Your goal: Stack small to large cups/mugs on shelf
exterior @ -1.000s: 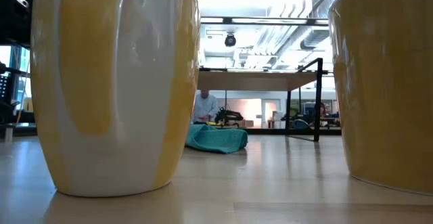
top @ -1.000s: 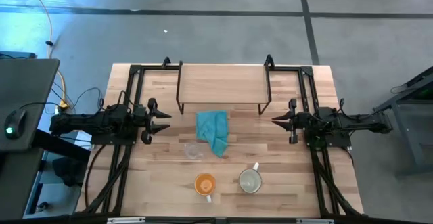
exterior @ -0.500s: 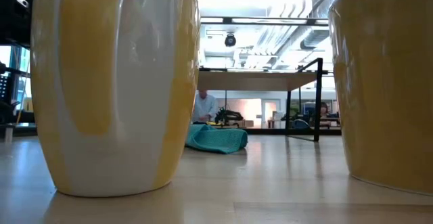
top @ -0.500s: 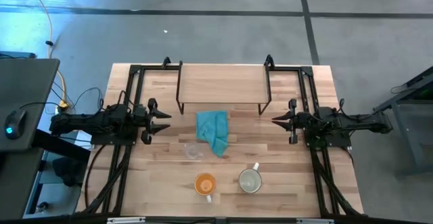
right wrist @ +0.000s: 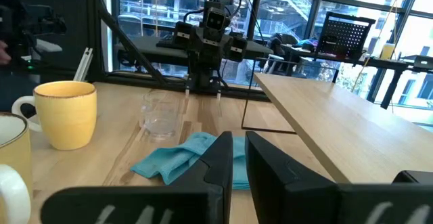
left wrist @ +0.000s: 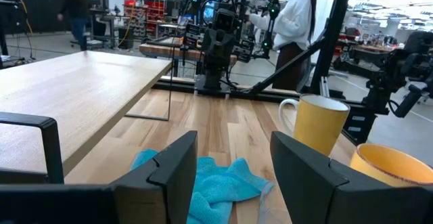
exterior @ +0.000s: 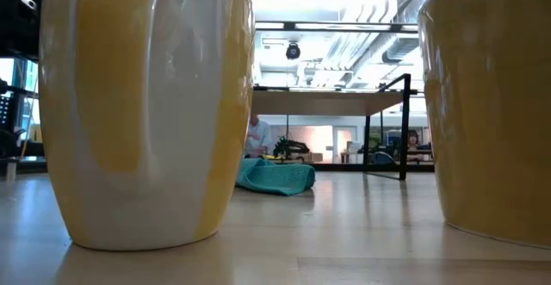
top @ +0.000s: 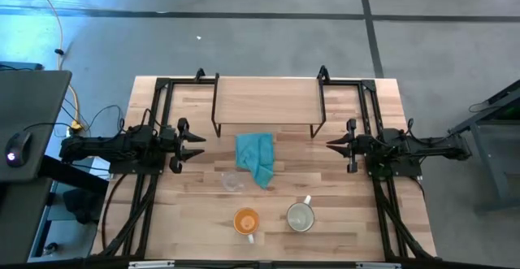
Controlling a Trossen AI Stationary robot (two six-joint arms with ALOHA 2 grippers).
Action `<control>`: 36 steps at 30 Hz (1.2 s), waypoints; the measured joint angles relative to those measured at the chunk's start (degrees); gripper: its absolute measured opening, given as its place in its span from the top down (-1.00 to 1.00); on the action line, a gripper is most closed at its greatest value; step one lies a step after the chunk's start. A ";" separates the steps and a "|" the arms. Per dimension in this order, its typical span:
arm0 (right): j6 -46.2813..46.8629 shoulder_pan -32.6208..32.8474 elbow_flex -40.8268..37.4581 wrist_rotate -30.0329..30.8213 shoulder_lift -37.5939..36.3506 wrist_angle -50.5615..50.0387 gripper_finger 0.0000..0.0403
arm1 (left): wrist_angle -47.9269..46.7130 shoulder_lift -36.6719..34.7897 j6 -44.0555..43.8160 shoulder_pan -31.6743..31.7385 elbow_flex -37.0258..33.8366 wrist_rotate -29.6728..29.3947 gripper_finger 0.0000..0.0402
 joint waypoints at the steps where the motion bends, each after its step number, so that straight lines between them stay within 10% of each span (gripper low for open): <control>1: 0.00 0.01 0.01 0.00 0.01 0.00 0.84 | 0.00 0.00 -0.02 0.00 0.00 0.02 0.12; 29: 0.06 0.01 0.01 0.00 -0.01 0.01 0.84 | 2.96 0.00 -10.22 -0.02 0.02 0.22 0.12; 36: 21.50 0.03 -0.01 -2.83 -0.01 1.96 0.84 | 6.83 -0.02 -22.06 -0.01 0.02 0.24 0.12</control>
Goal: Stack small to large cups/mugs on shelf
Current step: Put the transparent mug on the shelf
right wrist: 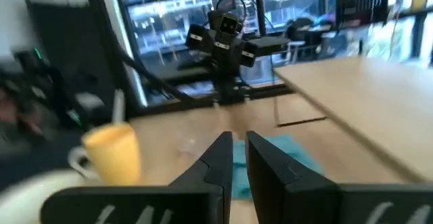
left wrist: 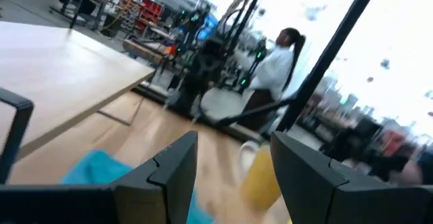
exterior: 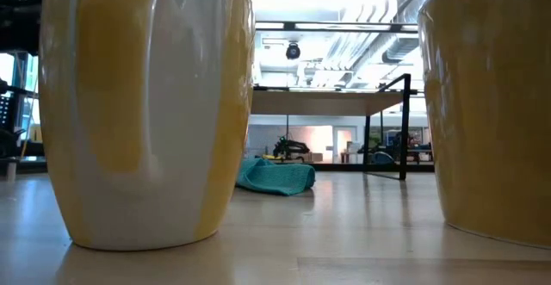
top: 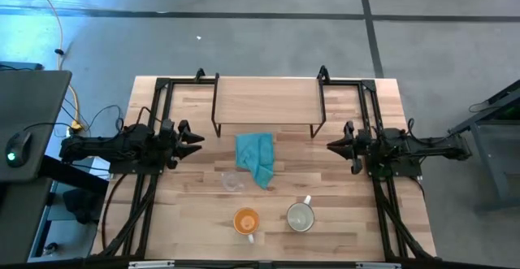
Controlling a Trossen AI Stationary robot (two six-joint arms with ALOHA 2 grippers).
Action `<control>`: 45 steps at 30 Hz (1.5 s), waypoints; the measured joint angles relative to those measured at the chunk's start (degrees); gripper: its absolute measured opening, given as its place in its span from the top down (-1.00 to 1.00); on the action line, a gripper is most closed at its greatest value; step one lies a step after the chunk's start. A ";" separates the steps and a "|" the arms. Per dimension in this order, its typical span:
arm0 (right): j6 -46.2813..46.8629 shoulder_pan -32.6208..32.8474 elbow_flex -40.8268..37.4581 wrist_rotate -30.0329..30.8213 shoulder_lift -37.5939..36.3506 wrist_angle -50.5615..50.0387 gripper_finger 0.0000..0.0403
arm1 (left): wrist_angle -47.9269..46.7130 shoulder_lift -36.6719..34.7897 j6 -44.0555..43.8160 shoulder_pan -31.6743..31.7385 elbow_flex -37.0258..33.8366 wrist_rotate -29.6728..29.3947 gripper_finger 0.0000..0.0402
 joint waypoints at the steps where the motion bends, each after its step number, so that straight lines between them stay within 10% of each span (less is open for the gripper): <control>1: 3.98 0.00 0.00 0.03 0.00 0.13 0.84 | 0.77 0.02 -0.95 -0.01 0.00 0.00 0.12; 15: 33.90 0.00 0.01 3.26 0.00 0.37 0.84 | 5.38 0.02 -3.18 0.01 0.00 7.08 0.12; 45: 41.06 0.00 0.00 2.45 0.00 -1.04 0.84 | 7.77 0.02 -10.27 -0.01 0.00 8.84 0.12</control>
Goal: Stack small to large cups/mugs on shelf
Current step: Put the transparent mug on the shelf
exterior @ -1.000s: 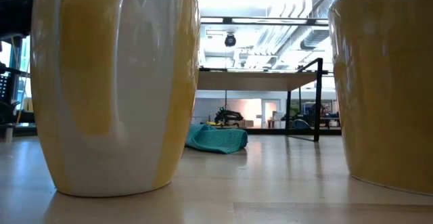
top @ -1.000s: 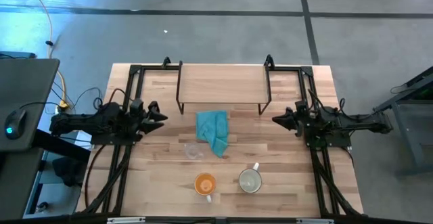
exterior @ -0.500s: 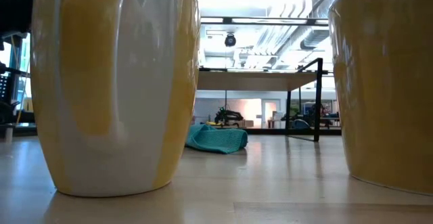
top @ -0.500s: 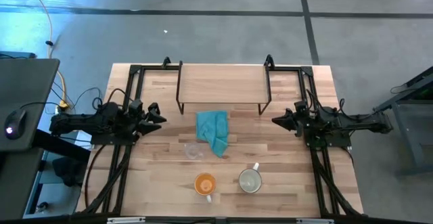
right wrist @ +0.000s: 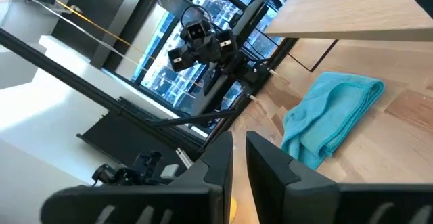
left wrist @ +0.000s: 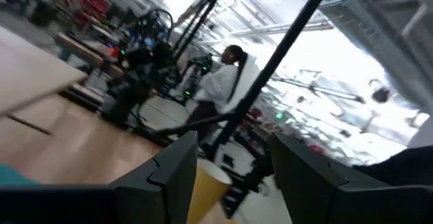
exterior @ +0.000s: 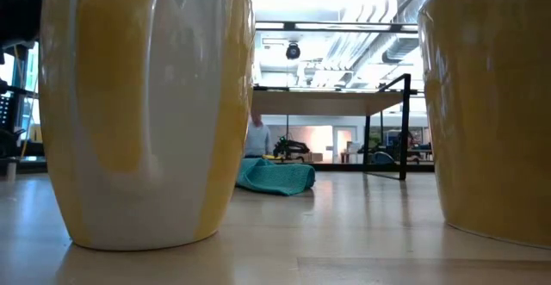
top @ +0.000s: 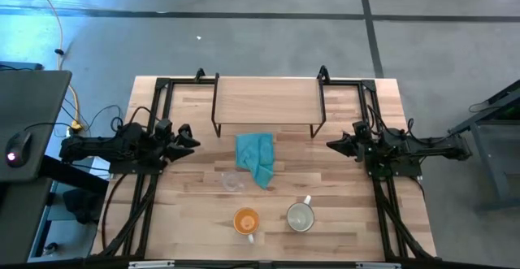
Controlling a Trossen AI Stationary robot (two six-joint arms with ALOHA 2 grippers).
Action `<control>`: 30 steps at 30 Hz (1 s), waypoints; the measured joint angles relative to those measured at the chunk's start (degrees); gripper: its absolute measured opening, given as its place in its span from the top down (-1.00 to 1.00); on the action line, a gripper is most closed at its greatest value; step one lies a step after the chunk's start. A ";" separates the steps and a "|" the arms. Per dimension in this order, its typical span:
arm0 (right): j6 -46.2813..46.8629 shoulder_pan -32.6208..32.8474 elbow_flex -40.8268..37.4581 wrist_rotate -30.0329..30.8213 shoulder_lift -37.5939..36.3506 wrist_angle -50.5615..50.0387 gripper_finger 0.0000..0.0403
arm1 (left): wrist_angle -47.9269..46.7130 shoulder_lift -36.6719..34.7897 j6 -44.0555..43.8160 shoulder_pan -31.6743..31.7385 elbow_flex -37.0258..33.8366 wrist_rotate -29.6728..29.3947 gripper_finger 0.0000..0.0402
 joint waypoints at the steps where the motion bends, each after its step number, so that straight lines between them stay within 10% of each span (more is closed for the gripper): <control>1: 0.00 0.00 0.00 0.00 0.00 0.00 0.84 | -0.02 0.00 -2.22 0.00 0.00 -0.03 0.12; 17: -1.51 0.02 0.00 0.46 0.00 0.00 0.84 | -4.26 0.04 -10.07 0.00 -0.02 -2.06 0.16; 26: -1.51 0.02 0.00 0.46 0.01 0.00 0.84 | -4.14 0.04 -7.76 0.00 -0.02 -4.97 0.89; 30: -0.97 0.02 0.00 0.44 0.00 0.00 0.84 | -3.91 0.04 -7.76 0.00 -0.02 -4.51 0.92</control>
